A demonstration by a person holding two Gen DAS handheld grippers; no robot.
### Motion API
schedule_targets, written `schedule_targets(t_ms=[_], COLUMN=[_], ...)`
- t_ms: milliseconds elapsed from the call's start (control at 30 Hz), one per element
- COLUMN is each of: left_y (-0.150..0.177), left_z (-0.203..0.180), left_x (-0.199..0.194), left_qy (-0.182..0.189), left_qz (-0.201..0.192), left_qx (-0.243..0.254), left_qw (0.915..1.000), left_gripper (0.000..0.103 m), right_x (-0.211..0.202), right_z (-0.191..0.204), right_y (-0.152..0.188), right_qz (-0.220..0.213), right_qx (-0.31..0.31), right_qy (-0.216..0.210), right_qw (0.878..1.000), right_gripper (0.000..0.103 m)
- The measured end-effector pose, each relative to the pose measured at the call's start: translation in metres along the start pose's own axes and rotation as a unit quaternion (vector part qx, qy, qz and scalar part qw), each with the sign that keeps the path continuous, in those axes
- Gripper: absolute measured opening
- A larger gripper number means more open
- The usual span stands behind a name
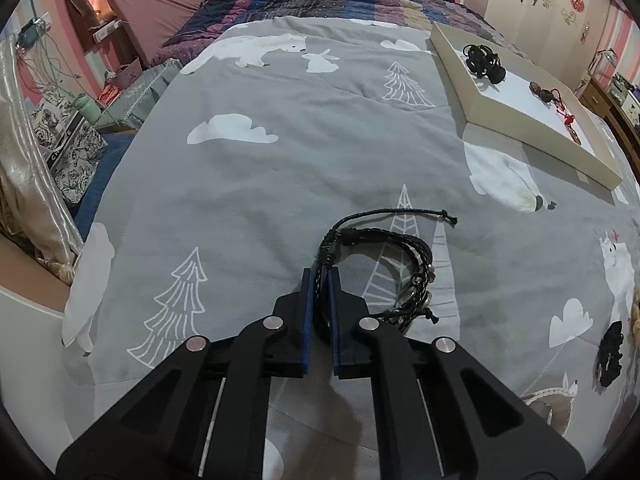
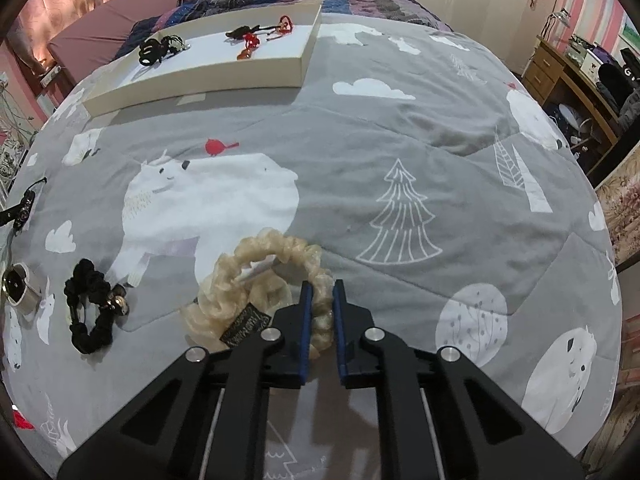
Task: Organize jewelry
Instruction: 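Grasp the braided black bracelet with the left tool while the right tool grasps the cream scrunchie, then carry the bracelet and scrunchie over the white tray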
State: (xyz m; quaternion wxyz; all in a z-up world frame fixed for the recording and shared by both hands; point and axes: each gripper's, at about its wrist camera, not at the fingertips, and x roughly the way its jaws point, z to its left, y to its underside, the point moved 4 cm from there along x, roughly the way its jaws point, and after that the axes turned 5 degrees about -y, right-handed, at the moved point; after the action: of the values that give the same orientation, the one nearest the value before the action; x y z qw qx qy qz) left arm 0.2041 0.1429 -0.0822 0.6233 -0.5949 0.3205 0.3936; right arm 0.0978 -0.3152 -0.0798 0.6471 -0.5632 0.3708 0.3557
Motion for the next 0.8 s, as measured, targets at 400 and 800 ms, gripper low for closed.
schedule_targets(t_ms=[400,800], left_y=[-0.025,-0.095], left_z=[-0.026,-0.116], left_x=[-0.035,-0.062], left_qy=[0.029,0.105], left_qz=[-0.042,-0.085], left_qx=[0.019,0.081], left_qw=[0.9985,0.9875], left_gripper=[0.004,0.005], right_x=[-0.014,-0.032], right_z=[0.009,0.038], right_y=[-0.044,-0.134], right_qz=[-0.046,-0.109], right_qx=[-0.018,-0.034], right_qy=[-0.016,-0.062], right_qw=[0.999,0.992], right_gripper=[0.009,0.009])
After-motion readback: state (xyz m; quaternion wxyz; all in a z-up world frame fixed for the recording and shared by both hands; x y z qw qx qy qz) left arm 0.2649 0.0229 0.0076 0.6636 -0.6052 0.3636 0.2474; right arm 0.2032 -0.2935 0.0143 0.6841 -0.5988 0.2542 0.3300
